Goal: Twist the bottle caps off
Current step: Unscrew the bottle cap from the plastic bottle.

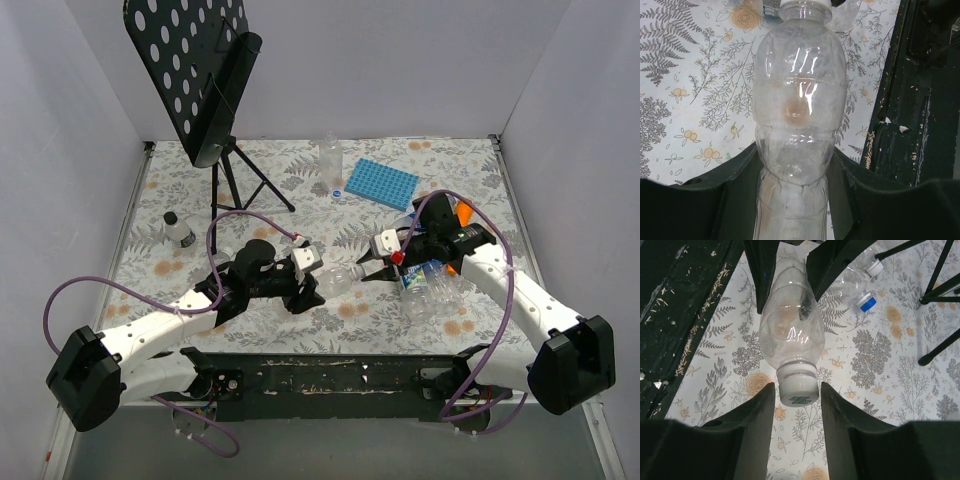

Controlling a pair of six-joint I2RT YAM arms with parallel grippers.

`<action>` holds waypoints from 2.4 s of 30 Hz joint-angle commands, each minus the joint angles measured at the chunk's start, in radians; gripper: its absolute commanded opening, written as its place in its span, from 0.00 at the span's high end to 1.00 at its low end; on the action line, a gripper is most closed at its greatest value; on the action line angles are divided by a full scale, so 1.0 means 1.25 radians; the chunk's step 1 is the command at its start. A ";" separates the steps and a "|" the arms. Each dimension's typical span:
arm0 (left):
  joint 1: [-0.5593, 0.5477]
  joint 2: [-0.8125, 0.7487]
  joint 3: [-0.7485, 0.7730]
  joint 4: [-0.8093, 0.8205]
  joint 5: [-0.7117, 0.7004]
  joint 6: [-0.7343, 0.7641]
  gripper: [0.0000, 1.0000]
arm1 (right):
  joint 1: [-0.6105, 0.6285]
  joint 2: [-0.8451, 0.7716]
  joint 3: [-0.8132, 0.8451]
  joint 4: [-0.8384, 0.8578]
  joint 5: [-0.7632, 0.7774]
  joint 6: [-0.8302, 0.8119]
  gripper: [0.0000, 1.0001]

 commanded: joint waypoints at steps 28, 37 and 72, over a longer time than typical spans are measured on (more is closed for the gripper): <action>0.000 -0.012 0.016 0.021 -0.046 -0.005 0.97 | -0.085 -0.085 -0.044 0.189 -0.055 0.817 0.33; -0.036 -0.010 0.023 0.028 -0.142 -0.019 0.98 | -0.085 0.028 -0.061 0.318 -0.094 1.074 0.30; -0.046 -0.027 0.008 0.069 -0.163 -0.008 0.98 | -0.087 0.114 -0.077 0.469 -0.077 1.248 0.33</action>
